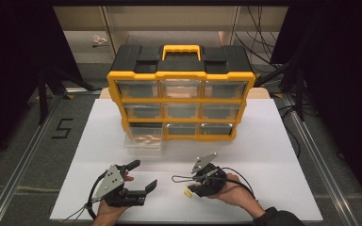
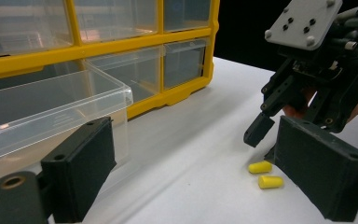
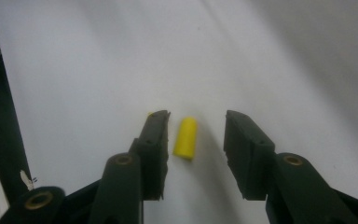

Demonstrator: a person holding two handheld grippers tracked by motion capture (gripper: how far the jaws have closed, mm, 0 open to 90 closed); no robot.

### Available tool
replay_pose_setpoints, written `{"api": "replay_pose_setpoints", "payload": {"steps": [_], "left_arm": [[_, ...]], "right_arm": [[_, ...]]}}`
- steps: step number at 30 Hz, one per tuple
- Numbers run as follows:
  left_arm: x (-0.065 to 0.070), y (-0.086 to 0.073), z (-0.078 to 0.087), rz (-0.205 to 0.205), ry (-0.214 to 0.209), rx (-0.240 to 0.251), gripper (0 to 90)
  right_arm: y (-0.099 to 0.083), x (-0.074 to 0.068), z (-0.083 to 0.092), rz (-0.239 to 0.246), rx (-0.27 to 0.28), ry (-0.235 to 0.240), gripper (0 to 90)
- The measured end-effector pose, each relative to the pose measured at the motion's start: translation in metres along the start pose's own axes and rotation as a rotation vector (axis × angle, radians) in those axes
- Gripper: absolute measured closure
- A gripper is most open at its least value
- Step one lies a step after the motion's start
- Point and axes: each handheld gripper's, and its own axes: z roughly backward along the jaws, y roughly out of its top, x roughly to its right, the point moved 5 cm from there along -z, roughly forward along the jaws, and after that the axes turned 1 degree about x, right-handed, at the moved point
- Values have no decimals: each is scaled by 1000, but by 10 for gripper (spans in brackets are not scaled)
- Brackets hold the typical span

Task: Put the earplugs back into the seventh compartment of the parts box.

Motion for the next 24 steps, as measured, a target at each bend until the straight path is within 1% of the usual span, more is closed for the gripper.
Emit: {"api": "replay_pose_setpoints", "payload": {"steps": [1, 4, 7, 9, 10, 11, 12, 13, 14, 16, 19, 21, 24], "left_arm": [[0, 0, 0, 1, -1, 0, 118], [1, 0, 0, 0, -1, -1, 119], [0, -1, -1, 1, 4, -8, 121], [-1, -1, -1, 0, 7, -12, 122], [-1, -1, -1, 0, 7, -12, 122], [-1, -1, -1, 0, 9, -10, 122], [-1, 0, -1, -1, 10, -9, 122], [-1, 0, -1, -1, 10, -9, 123], [0, 0, 0, -3, 9, -10, 122], [0, 0, 0, -4, 6, -8, 123], [1, 0, 0, -3, 4, -7, 123], [0, 0, 0, -3, 5, -7, 123], [1, 0, 0, -2, 3, -5, 124]], "right_arm": [[0, 1, -1, 6, -7, -2, 617], [-1, 1, -5, -3, -34, 14, 653], [-2, 1, -8, -5, -49, 28, 694], [-2, 0, -12, -1, -67, 27, 748], [-3, -1, -13, 1, -76, 25, 760], [-3, 0, -13, 3, -76, 26, 796], [-2, 1, -13, -1, -77, 35, 805], [-2, 1, -13, 5, -81, 37, 814], [-2, 1, -12, 13, -81, 29, 822], [0, 1, -10, 32, -64, 20, 829], [6, 1, -1, 24, -26, 13, 829], [10, 3, 3, 29, 5, 5, 828], [15, 7, 11, 19, 46, -12, 826]]}}
